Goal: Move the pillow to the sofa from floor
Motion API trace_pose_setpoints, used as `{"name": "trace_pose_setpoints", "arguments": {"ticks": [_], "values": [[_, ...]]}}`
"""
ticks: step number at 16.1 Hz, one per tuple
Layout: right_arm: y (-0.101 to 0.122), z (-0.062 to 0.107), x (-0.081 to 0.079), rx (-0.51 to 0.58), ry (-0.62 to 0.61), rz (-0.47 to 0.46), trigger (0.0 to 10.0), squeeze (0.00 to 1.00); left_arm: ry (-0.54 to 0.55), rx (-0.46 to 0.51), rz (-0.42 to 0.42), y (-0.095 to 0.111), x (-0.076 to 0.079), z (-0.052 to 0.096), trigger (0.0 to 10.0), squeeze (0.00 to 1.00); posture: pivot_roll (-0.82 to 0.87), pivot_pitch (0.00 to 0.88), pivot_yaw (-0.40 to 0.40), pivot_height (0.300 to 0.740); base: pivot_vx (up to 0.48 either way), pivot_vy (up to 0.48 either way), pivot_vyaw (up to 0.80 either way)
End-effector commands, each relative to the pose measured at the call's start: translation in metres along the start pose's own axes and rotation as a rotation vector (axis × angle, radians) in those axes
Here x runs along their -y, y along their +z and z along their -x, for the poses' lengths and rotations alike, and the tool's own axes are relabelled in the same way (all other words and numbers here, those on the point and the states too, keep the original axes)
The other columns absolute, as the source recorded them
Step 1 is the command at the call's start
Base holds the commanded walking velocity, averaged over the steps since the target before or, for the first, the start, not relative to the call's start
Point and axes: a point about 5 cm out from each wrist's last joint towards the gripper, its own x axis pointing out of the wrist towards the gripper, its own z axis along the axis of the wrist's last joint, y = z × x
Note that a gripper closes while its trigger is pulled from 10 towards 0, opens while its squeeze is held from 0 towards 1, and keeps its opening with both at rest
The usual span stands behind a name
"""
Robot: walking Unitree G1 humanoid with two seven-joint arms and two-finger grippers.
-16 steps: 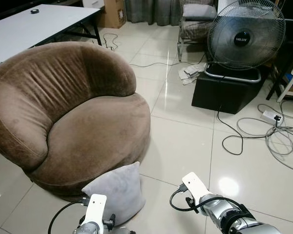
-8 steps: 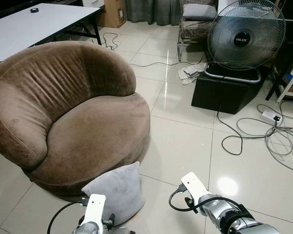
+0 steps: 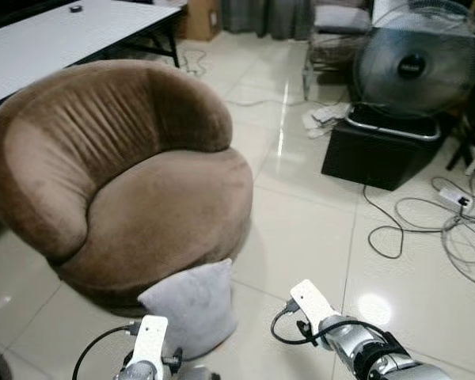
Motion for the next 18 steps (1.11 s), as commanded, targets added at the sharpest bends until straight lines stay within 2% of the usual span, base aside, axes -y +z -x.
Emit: {"name": "trace_pose_setpoints", "arguments": {"ticks": [1, 14, 16, 18], "values": [[0.0027, 0.0, 0.0001, 0.007, -0.003, 0.003, 10.0, 0.0, 0.012, -0.004, 0.0, -0.0008, -0.0022, 0.0002, 10.0, 0.0, -0.07, 0.0, 0.039, 0.718, 0.0, 0.0, 0.6], [0.001, -0.0001, -0.0012, 0.004, 0.005, 0.032, 10.0, 0.0, 0.005, -0.018, 0.021, -0.0051, -0.0013, 0.0009, 10.0, 0.0, -0.07, 0.0, 0.034, 0.718, 0.0, 0.0, 0.54], [0.0007, -0.0002, -0.0009, 0.006, -0.011, 0.009, 10.0, 0.0, 0.012, -0.017, 0.024, -0.005, -0.0019, 0.0009, 10.0, 0.0, -0.06, 0.0, 0.028, 0.736, 0.0, 0.0, 0.41], [0.0017, -0.0002, -0.0012, 0.011, -0.003, 0.025, 10.0, 0.0, 0.018, -0.016, 0.018, -0.0047, -0.0027, 0.0009, 10.0, 0.0, -0.06, 0.0, 0.028, 0.736, 0.0, 0.0, 0.0]]}}
